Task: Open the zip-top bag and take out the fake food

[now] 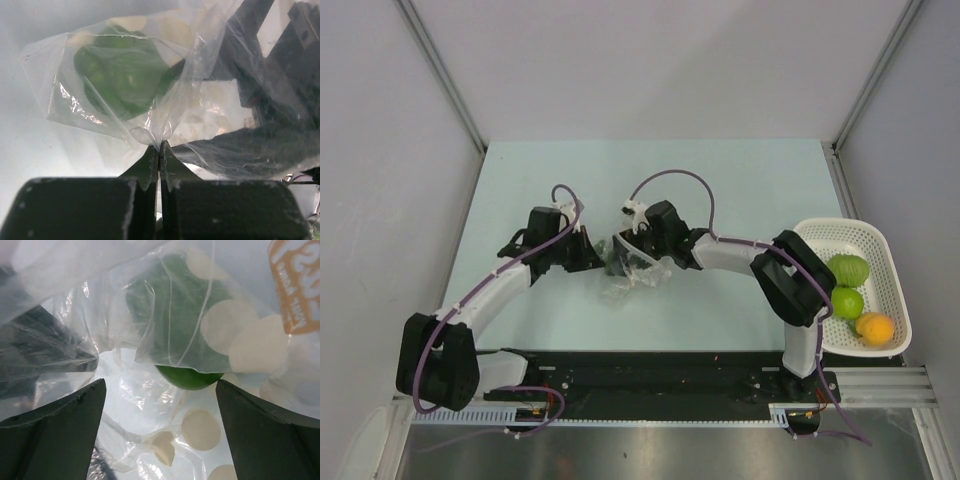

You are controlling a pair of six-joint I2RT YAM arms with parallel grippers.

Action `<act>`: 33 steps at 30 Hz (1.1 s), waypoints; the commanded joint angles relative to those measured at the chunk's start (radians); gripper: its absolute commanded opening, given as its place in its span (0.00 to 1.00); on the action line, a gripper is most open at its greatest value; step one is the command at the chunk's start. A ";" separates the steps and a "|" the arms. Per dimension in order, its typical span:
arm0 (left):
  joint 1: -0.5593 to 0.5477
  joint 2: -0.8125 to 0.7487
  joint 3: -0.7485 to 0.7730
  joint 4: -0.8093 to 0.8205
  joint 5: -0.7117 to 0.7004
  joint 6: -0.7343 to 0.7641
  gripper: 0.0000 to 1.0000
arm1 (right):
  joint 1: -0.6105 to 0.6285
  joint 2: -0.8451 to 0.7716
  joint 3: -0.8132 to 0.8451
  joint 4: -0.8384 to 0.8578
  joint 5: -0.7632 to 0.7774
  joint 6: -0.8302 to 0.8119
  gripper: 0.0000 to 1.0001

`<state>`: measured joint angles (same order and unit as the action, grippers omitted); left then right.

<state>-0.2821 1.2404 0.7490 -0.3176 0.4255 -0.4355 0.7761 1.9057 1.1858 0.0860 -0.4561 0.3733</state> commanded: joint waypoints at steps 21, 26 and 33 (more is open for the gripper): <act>0.007 -0.090 0.088 -0.204 -0.198 0.030 0.61 | 0.124 -0.066 0.003 0.018 0.360 -0.473 1.00; 0.073 -0.105 0.087 -0.203 -0.234 0.000 0.43 | 0.123 -0.065 0.003 0.021 0.301 -0.488 1.00; 0.093 0.108 0.151 -0.160 -0.234 0.044 0.50 | 0.129 -0.063 0.003 0.047 0.254 -0.475 1.00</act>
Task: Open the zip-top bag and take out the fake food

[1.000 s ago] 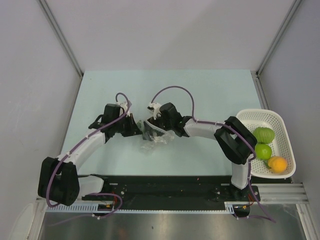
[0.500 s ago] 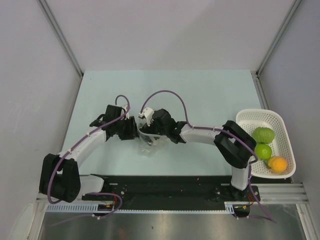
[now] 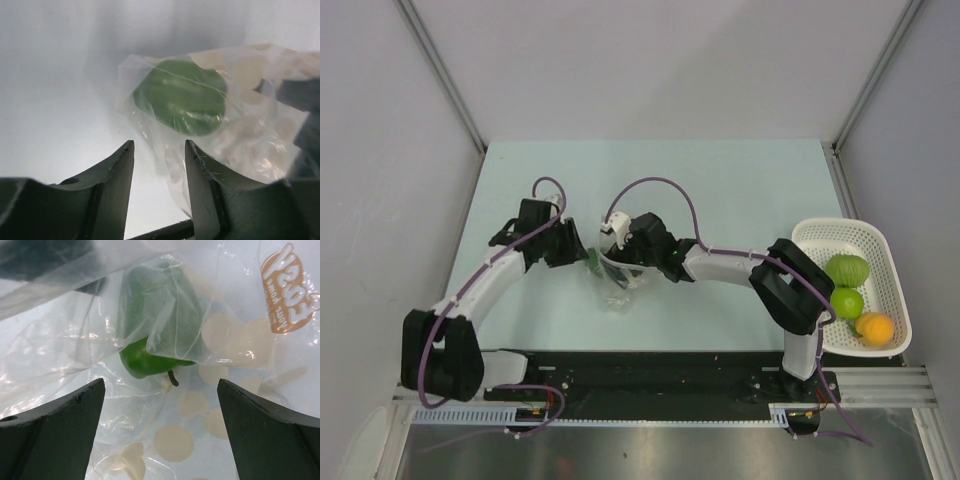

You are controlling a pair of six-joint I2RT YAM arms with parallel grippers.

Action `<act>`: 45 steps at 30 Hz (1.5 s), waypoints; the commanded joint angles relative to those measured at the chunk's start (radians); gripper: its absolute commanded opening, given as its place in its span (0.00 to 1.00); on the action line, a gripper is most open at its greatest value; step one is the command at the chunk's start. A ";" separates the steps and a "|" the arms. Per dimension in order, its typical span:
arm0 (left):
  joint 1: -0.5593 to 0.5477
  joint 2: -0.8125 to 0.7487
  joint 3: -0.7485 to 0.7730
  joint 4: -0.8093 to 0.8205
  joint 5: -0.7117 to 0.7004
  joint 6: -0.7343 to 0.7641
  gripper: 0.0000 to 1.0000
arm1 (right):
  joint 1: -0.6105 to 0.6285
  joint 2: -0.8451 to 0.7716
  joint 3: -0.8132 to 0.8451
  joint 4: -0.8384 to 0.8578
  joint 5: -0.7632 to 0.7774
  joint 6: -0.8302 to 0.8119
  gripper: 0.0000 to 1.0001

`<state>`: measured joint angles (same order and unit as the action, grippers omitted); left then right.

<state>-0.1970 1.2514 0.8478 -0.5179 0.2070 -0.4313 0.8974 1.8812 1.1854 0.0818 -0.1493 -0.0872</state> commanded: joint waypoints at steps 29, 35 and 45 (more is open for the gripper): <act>0.010 0.401 0.103 0.130 0.095 0.181 0.06 | -0.057 0.236 0.169 0.182 -0.010 0.010 0.97; 0.007 0.395 0.099 0.130 0.098 0.181 0.02 | -0.071 0.223 0.186 0.168 -0.065 0.107 0.44; 0.011 0.342 0.093 0.111 0.006 0.201 0.00 | -0.086 0.050 0.186 -0.071 -0.116 0.127 0.03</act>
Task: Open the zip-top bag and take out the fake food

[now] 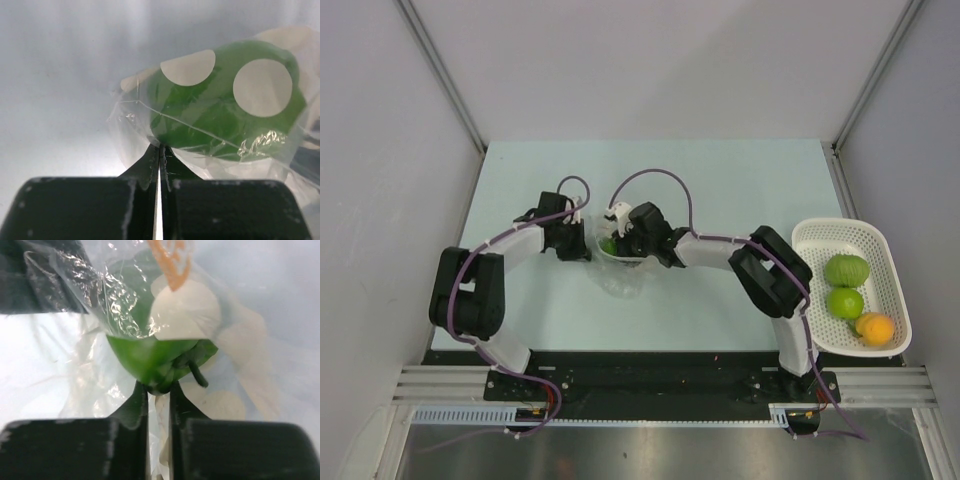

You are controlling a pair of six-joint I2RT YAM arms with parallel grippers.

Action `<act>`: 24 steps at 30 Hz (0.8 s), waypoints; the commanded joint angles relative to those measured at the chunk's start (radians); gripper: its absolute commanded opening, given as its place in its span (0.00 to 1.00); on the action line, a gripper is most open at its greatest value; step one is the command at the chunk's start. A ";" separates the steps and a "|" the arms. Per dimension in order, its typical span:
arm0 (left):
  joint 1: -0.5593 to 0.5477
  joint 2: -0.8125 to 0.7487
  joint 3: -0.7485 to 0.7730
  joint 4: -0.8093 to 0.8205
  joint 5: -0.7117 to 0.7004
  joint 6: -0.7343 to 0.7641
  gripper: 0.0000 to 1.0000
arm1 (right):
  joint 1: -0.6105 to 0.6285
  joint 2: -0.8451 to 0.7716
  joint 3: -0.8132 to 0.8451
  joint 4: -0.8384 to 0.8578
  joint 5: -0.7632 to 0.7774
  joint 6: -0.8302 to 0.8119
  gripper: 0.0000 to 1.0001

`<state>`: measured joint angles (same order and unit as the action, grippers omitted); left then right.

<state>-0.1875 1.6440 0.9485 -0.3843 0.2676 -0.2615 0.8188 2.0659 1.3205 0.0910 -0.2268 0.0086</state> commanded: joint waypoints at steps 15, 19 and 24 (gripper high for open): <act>0.010 -0.144 0.036 -0.070 -0.134 0.079 0.00 | 0.025 -0.341 0.031 -0.398 -0.019 0.100 0.00; 0.034 -0.099 0.081 -0.100 -0.197 0.145 0.00 | 0.037 -0.441 0.008 -0.473 0.035 0.126 0.00; 0.094 -0.107 0.095 -0.117 -0.238 0.180 0.00 | 0.049 -0.542 0.008 -0.490 0.078 0.160 0.00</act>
<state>-0.1658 1.5375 1.0119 -0.4889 0.1463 -0.1585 0.8627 1.6569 1.3170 -0.3622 -0.1936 0.1253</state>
